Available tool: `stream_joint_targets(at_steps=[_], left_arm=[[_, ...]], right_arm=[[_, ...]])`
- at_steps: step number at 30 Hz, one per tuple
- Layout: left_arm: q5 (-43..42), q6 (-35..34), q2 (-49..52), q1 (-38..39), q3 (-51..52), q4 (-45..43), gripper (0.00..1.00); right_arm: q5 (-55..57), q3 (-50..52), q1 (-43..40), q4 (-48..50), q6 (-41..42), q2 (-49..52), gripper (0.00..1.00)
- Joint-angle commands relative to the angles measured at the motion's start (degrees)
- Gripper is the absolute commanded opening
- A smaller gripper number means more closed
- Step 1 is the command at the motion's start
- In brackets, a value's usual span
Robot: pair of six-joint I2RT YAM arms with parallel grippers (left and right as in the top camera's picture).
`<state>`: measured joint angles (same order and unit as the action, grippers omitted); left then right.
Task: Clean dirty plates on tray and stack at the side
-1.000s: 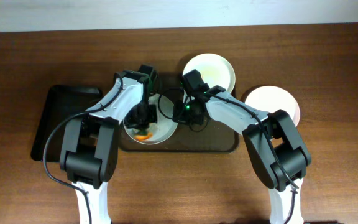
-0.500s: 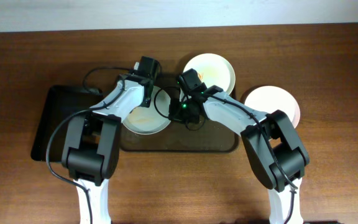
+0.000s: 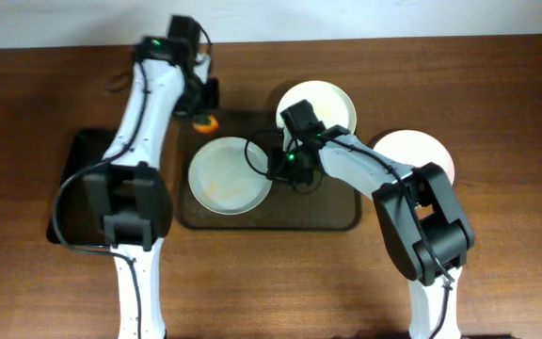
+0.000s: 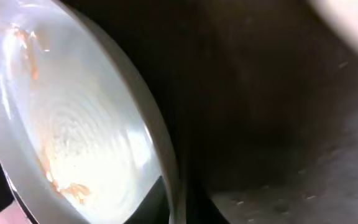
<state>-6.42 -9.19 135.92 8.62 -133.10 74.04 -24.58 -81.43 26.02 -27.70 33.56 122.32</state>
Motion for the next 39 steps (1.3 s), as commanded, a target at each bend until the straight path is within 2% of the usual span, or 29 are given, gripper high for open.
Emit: stream_joint_targets(at_steps=[1, 2, 5, 7, 8, 9, 11, 12, 14, 16, 19, 20, 21, 23, 25, 28, 31, 32, 35, 36, 39], left_arm=[[-2.4, -1.9, -0.7, -1.7, -9.9, 4.2, 0.00], [-2.3, -1.9, -0.7, -1.7, -9.8, 4.2, 0.01], [-0.6, -1.9, -0.7, -1.7, -9.2, 4.1, 0.03], [-0.6, -1.9, -0.7, -1.7, -9.2, 4.1, 0.02], [-0.1, -1.9, -0.7, -1.7, -9.2, 4.1, 0.00], [0.4, -1.9, -0.6, -1.7, -9.2, 4.1, 0.00], [0.3, -1.9, -0.6, -1.7, -9.2, 4.1, 0.00], [0.3, -1.9, -0.6, -1.7, -9.2, 4.2, 0.00], [0.2, -1.9, -0.6, -1.7, -9.2, 4.3, 0.00], [0.2, -1.9, -0.6, -1.7, -9.1, 4.3, 0.00], [0.2, -1.9, -0.6, -1.7, -9.1, 4.3, 0.00], [0.3, -1.9, -0.6, -1.7, -9.1, 4.3, 0.00], [0.3, -1.9, -0.6, -1.7, -9.1, 4.3, 0.00], [0.3, -1.9, -0.6, -1.7, -9.1, 4.4, 0.00], [0.3, -1.9, -0.6, -1.7, -9.1, 4.5, 0.00], [0.5, -1.9, -0.6, -1.7, -9.1, 4.5, 0.00], [0.5, -1.9, -0.6, -1.7, -9.1, 4.5, 0.00], [0.4, -1.9, -0.6, -1.7, -9.1, 4.6, 0.00], [0.5, -1.8, -0.6, -1.7, -9.1, 4.7, 0.00], [0.5, -1.8, -0.6, -1.7, -9.1, 4.7, 0.00], [1.9, -1.8, -0.6, -1.7, -9.1, 4.7, 0.00]], right_arm=[[-0.7, 0.8, -0.9, 2.3, -8.1, 1.3, 0.42], [-0.7, 0.8, -0.9, 4.0, -10.1, 1.3, 0.46], [-0.4, 0.9, -0.8, 4.3, -11.1, 1.3, 0.45], [-0.2, 0.9, 1.0, 1.7, -10.6, 1.7, 0.36], [1.8, 0.9, 2.2, -0.3, -8.4, 1.7, 0.23], [2.8, 0.8, 2.6, -1.3, -6.0, 1.7, 0.04], [2.9, -0.2, 1.7, -4.0, -5.7, 0.5, 0.04], [6.6, -2.3, 1.2, -9.0, -6.4, -2.1, 0.04], [19.5, -5.8, 2.6, -18.4, -8.8, -10.7, 0.04], [31.8, -6.1, 5.5, -22.3, -9.4, -17.3, 0.04], [62.9, -6.1, 16.2, -24.4, -9.3, -20.4, 0.04], [77.4, -6.1, 21.6, -23.7, -9.1, -20.3, 0.04], [85.4, -6.1, 24.5, -22.7, -9.1, -20.3, 0.04], [96.1, -6.1, 28.7, -21.7, -9.1, -20.3, 0.04], [98.9, -6.1, 31.4, -21.8, -9.3, -20.3, 0.04], [97.0, -6.1, 31.3, -22.1, -9.1, -20.3, 0.04], [63.5, -6.1, 25.6, -22.5, -8.9, -20.3, 0.04], [52.0, -6.1, 21.5, -22.5, -8.9, -20.4, 0.04], [30.1, -6.1, 8.9, -23.6, -9.6, -22.5, 0.04], [22.5, -6.1, 0.9, -24.8, -9.6, -24.7, 0.04], [15.6, -6.1, -16.9, -30.9, -9.6, -27.7, 0.04]])
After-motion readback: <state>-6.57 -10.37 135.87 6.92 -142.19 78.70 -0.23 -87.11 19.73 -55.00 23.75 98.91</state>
